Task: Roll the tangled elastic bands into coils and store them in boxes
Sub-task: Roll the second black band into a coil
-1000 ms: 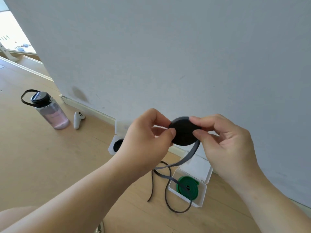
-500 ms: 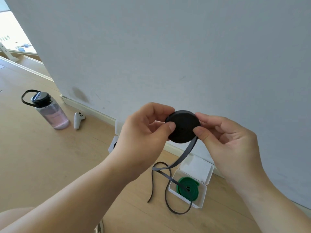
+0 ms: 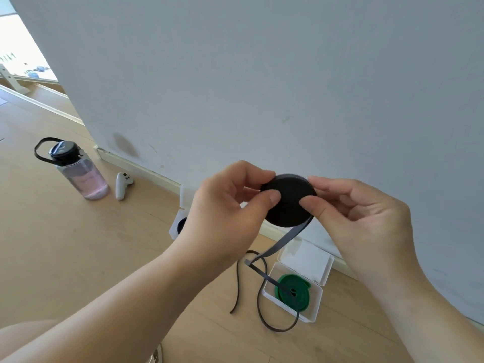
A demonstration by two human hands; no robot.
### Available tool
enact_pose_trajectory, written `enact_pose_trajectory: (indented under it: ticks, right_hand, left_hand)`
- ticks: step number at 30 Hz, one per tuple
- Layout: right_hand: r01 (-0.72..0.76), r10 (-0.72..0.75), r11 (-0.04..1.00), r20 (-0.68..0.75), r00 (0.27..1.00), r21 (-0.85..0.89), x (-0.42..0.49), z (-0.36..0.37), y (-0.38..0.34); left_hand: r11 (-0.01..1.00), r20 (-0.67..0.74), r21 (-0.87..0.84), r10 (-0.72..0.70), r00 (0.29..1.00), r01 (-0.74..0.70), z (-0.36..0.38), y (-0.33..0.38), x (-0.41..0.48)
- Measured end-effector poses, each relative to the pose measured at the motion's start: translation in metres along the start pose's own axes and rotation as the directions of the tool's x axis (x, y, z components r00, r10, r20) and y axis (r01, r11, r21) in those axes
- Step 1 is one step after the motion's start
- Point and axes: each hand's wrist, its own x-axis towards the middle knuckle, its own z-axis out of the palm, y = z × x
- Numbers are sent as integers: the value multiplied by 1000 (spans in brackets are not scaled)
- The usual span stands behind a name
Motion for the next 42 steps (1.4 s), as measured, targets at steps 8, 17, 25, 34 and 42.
enact_pose_trajectory:
  ticks: [8, 17, 25, 34, 42]
  right_hand:
    - [164, -142, 963, 115, 983, -214, -1, -3, 7]
    - [54, -51, 987, 21, 998, -153, 0, -1, 5]
    - [71, -60, 992, 103, 993, -103, 2, 1, 0]
    - [-18, 26, 988, 53, 998, -151, 0, 0, 4]
    - [-63, 63, 998, 6, 998, -23, 4, -4, -3]
  left_hand:
    - [965, 42, 251, 72, 997, -80, 1, -1, -2]
    - [974, 48, 214, 62, 997, -71, -1, 1, -1]
    - [993, 59, -93, -69, 996, 75, -1, 2, 2]
    - [920, 111, 332, 182, 977, -209, -1, -5, -2]
    - [973, 64, -205, -91, 994, 103, 0, 2, 1]
